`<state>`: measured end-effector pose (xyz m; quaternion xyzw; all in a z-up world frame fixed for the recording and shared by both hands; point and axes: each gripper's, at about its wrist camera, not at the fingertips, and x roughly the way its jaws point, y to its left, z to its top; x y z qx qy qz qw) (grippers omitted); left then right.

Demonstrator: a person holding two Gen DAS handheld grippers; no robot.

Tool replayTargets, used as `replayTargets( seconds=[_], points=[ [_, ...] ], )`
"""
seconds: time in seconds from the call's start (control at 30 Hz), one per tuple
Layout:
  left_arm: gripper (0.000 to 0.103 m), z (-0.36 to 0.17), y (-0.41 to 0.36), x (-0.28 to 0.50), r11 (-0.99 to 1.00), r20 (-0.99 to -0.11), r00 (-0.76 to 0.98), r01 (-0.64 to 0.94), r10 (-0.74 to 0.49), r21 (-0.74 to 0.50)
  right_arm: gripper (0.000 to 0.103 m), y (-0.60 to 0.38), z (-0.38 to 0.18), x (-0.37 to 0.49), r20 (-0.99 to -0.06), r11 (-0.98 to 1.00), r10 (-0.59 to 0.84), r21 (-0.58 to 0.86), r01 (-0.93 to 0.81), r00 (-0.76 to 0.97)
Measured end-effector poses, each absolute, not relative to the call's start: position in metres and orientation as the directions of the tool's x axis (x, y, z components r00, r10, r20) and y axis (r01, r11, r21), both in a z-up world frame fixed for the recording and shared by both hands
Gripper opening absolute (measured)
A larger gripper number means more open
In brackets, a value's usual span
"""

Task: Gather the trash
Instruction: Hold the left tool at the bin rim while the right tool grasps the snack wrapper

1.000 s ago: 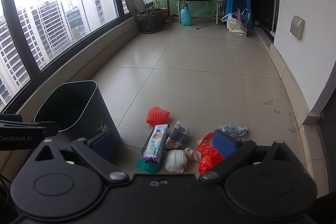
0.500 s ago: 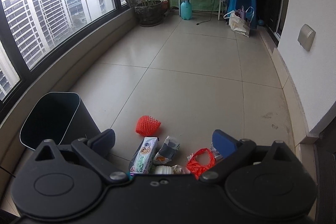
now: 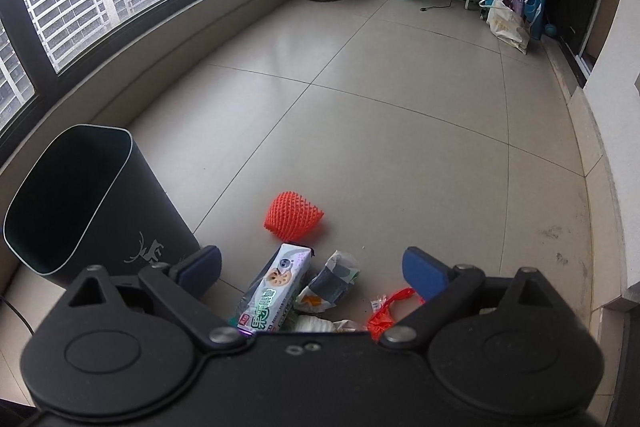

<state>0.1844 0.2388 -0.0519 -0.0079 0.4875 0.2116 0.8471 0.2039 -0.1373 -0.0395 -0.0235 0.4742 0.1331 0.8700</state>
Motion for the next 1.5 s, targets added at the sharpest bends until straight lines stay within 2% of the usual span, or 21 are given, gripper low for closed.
replayTargets(
  seconds=[0.17, 0.23, 0.3, 0.33, 0.57, 0.63, 0.7, 0.77, 0.9, 1.07, 1.27, 1.4, 1.47, 1.5],
  points=[
    [0.082, -0.081, 0.248, 0.192, 0.912, -0.861, 0.386, -0.365, 0.332, 0.188, 0.096, -0.121, -0.094, 0.230, -0.875, 0.963, 0.192, 0.081, -0.257, 0.445],
    [0.077, -0.088, 0.249, 0.197, 0.915, -0.867, 0.377, -0.359, 0.325, 0.187, 0.093, -0.112, -0.122, 0.241, -0.900, 0.967, 0.177, 0.084, -0.240, 0.399],
    [0.076, -0.097, 0.250, 0.201, 0.913, -0.874, 0.362, -0.360, 0.325, 0.190, 0.088, -0.103, -0.148, 0.249, -0.922, 0.971, 0.157, 0.079, -0.225, 0.355],
    [0.071, -0.100, 0.250, 0.202, 0.913, -0.875, 0.359, -0.361, 0.326, 0.192, 0.087, -0.098, -0.165, 0.254, -0.932, 0.975, 0.153, 0.088, -0.204, 0.327],
    [0.052, -0.115, 0.254, 0.203, 0.907, -0.897, 0.309, -0.376, 0.316, 0.190, 0.087, -0.070, -0.235, 0.267, -0.965, 0.983, 0.142, 0.113, -0.143, 0.219],
    [0.043, -0.119, 0.254, 0.203, 0.906, -0.900, 0.301, -0.376, 0.316, 0.192, 0.086, -0.065, -0.245, 0.268, -0.970, 0.985, 0.132, 0.106, -0.135, 0.204],
    [0.041, -0.122, 0.253, 0.202, 0.909, -0.904, 0.298, -0.375, 0.307, 0.185, 0.085, -0.063, -0.255, 0.273, -0.974, 0.987, 0.120, 0.097, -0.125, 0.193],
    [0.032, -0.124, 0.254, 0.203, 0.907, -0.902, 0.298, -0.375, 0.312, 0.190, 0.082, -0.062, -0.263, 0.275, -0.979, 0.990, 0.107, 0.089, -0.109, 0.176],
    [0.025, -0.131, 0.255, 0.202, 0.903, -0.913, 0.272, -0.387, 0.304, 0.186, 0.076, -0.059, -0.276, 0.277, -0.984, 0.994, 0.079, 0.065, -0.090, 0.157],
    [0.020, -0.133, 0.252, 0.199, 0.898, -0.910, 0.256, -0.387, 0.325, 0.211, 0.063, -0.056, -0.288, 0.271, -0.989, 0.994, 0.086, 0.077, -0.079, 0.119],
    [0.019, -0.129, 0.245, 0.193, 0.910, -0.926, 0.235, -0.365, 0.296, 0.198, 0.064, -0.052, -0.291, 0.269, -0.986, 0.993, 0.119, 0.117, -0.024, 0.114],
    [0.018, -0.129, 0.231, 0.183, 0.929, -0.942, 0.199, -0.309, 0.271, 0.203, 0.064, -0.041, -0.297, 0.269, -0.991, 0.994, 0.102, 0.097, -0.053, 0.083],
    [0.017, -0.129, 0.222, 0.177, 0.941, -0.947, 0.193, -0.275, 0.257, 0.199, 0.063, -0.037, -0.300, 0.268, -0.992, 0.995, 0.084, 0.077, -0.070, 0.091],
    [0.017, -0.128, 0.217, 0.173, 0.946, -0.949, 0.190, -0.258, 0.250, 0.198, 0.059, -0.037, -0.300, 0.267, -0.992, 0.994, 0.088, 0.082, -0.074, 0.088]
  ],
)
